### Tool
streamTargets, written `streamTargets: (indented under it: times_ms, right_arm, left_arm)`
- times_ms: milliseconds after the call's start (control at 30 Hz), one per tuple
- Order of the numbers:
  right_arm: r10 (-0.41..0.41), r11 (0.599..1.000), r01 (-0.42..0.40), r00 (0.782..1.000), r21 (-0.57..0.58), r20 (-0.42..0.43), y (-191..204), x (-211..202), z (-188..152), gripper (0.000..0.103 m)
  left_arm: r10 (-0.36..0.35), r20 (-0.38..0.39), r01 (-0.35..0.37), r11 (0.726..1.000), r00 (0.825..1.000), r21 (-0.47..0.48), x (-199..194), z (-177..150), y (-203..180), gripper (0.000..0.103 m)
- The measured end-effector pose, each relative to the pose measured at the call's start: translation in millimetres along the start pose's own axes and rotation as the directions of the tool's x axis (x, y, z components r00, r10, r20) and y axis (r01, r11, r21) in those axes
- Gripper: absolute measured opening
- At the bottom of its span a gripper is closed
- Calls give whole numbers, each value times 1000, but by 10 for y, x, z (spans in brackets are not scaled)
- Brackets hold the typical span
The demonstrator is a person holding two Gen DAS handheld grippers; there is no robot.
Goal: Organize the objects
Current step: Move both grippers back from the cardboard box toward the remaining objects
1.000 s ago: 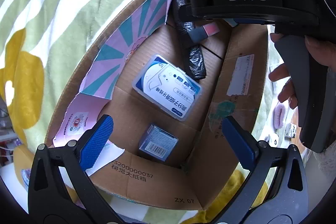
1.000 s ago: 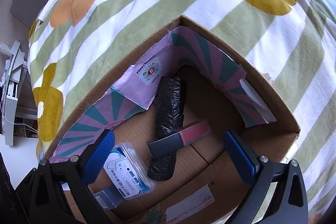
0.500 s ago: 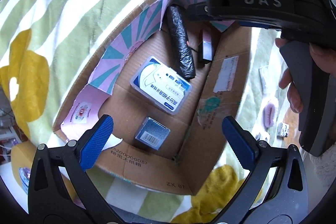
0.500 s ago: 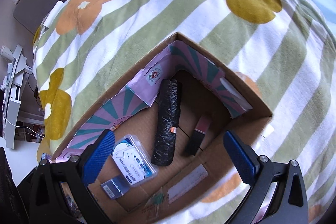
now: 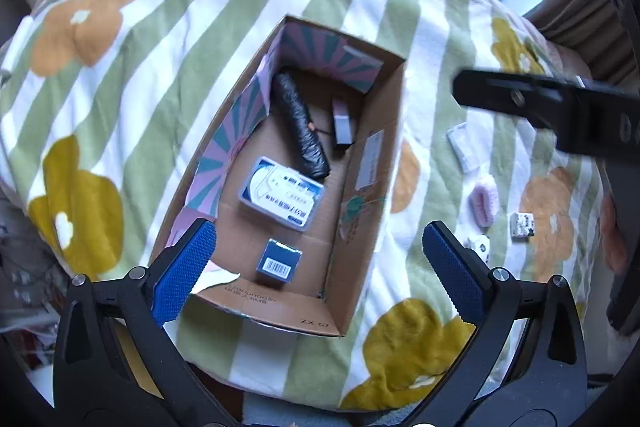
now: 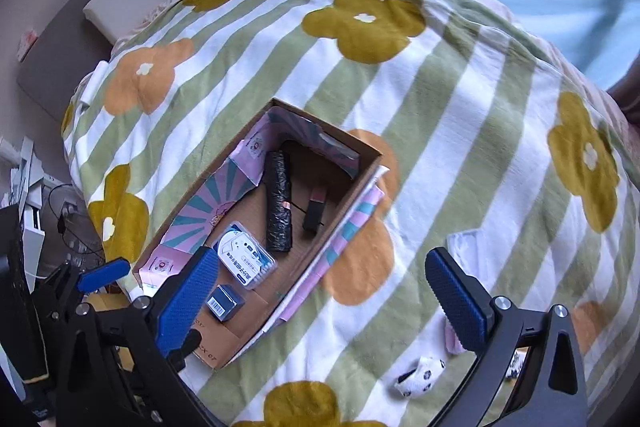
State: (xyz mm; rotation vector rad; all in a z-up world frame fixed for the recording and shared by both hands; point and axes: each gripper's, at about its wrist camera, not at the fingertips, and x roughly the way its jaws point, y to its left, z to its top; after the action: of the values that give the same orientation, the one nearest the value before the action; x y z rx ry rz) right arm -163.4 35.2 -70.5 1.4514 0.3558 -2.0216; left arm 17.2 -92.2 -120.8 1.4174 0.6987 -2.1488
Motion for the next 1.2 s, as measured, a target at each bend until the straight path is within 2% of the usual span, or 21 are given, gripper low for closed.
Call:
streamTargets:
  times_ms: [133, 267, 400, 467, 567, 733, 1000, 1200]
  right_arm:
    - [-42, 993, 38, 998, 115, 38, -240, -338, -268, 103]
    - [-107, 971, 91, 992, 219, 63, -475, -606, -545, 103]
    - [-173, 936, 137, 981, 323, 84, -698, -856, -839, 103]
    - [-225, 906, 183, 972, 381, 69, -806, -944, -983, 103]
    - [-256, 877, 206, 965, 434, 59, -911, -1032, -1170, 103]
    - [-272, 852, 207, 960, 481, 68, -938, -1154, -1417, 103]
    - [-282, 823, 194, 955, 534, 87, -1010, -1277, -1571, 103]
    - [-287, 800, 202, 956, 564, 65, -1057, -1261, -1695, 103]
  left_arm:
    - [-4, 53, -2, 993, 999, 121, -272, 68, -221, 103]
    - [-39, 78, 21, 974, 996, 226, -423, 112, -474, 103]
    - [-92, 78, 66, 955, 993, 289, -499, 118, -709, 103]
    - [-110, 70, 83, 947, 991, 311, -505, 113, -810, 103]
    - [-135, 59, 108, 936, 989, 335, -488, 100, -936, 103]
    - [-173, 41, 147, 921, 984, 361, -464, 76, -1078, 103]
    - [-205, 25, 177, 895, 979, 409, -463, 104, -1273, 103]
    - [-215, -4, 193, 870, 977, 453, -383, 149, -1457, 103]
